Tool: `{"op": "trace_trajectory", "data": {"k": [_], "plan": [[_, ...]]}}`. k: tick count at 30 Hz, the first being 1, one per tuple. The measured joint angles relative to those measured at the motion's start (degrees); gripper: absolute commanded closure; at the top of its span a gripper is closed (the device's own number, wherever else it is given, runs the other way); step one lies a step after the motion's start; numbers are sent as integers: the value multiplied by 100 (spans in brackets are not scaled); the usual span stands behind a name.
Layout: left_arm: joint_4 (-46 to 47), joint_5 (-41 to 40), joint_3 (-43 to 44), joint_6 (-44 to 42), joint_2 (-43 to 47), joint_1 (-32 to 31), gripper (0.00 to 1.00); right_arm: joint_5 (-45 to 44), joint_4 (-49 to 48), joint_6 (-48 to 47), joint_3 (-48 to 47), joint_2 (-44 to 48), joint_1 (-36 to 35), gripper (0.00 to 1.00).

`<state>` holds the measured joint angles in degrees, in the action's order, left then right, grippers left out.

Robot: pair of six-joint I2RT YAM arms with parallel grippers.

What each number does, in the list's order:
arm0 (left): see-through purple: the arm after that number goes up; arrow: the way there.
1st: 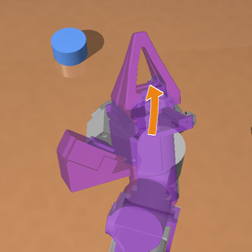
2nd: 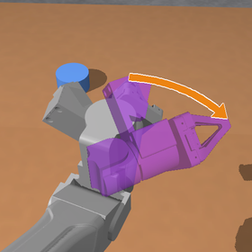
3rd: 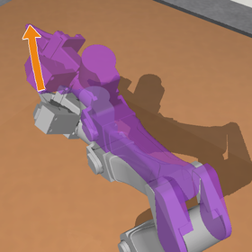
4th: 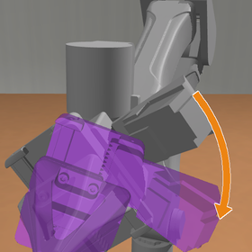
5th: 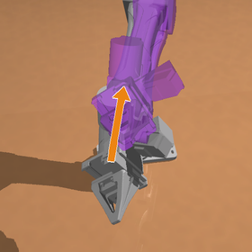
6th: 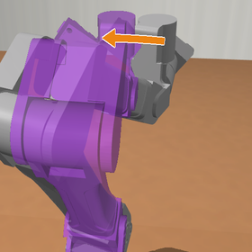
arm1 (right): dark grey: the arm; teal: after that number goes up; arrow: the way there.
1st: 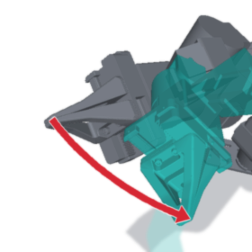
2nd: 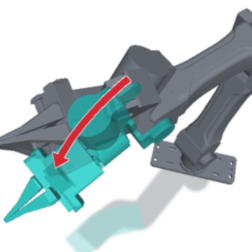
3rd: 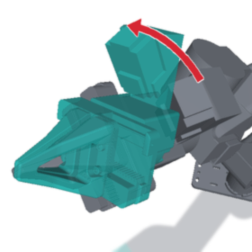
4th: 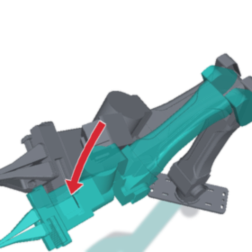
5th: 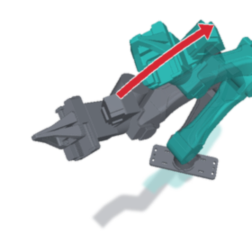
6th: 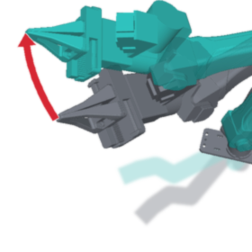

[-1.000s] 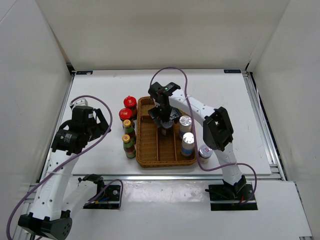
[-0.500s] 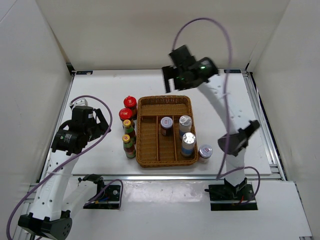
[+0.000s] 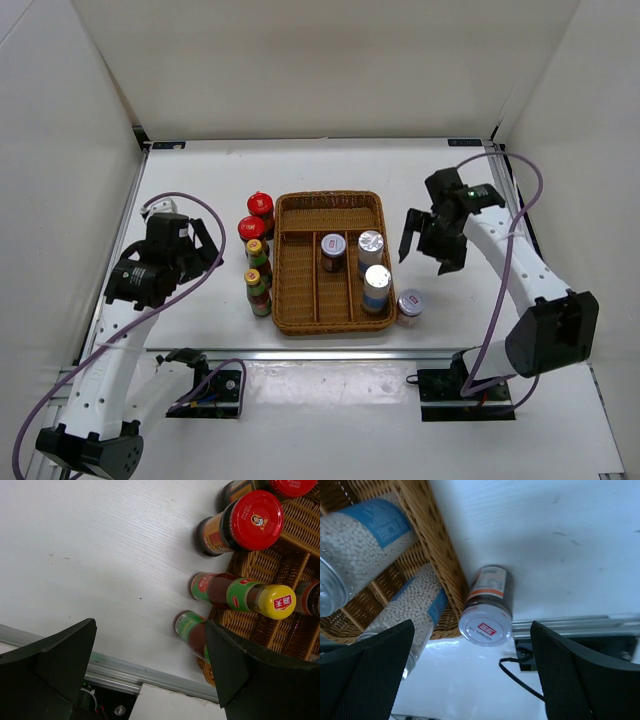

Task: Organize the condiment bottles

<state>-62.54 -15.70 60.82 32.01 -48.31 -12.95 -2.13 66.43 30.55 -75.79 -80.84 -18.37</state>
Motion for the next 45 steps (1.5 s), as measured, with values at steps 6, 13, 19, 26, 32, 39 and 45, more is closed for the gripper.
{"op": "trace_trajectory", "data": {"k": [6,13,19,26,32,39,45], "plan": [[0,4,-101,81,7,-4,0,601,-297,190,1014,299,76,0],[-2,9,-153,151,7,-4,0,911,-527,140,1580,247,271,0],[-4,11,-227,199,7,-4,0,1043,-675,50,1873,61,271,5],[-2,11,-227,212,9,-4,0,1152,-697,33,2170,59,269,24],[-2,11,-227,212,9,-4,0,1008,-634,66,2238,37,271,25],[-2,48,-227,212,7,-4,0,1027,-634,48,2258,20,271,10],[-2,52,-227,243,9,-4,0,1309,-693,-42,2494,-199,271,33]]}}
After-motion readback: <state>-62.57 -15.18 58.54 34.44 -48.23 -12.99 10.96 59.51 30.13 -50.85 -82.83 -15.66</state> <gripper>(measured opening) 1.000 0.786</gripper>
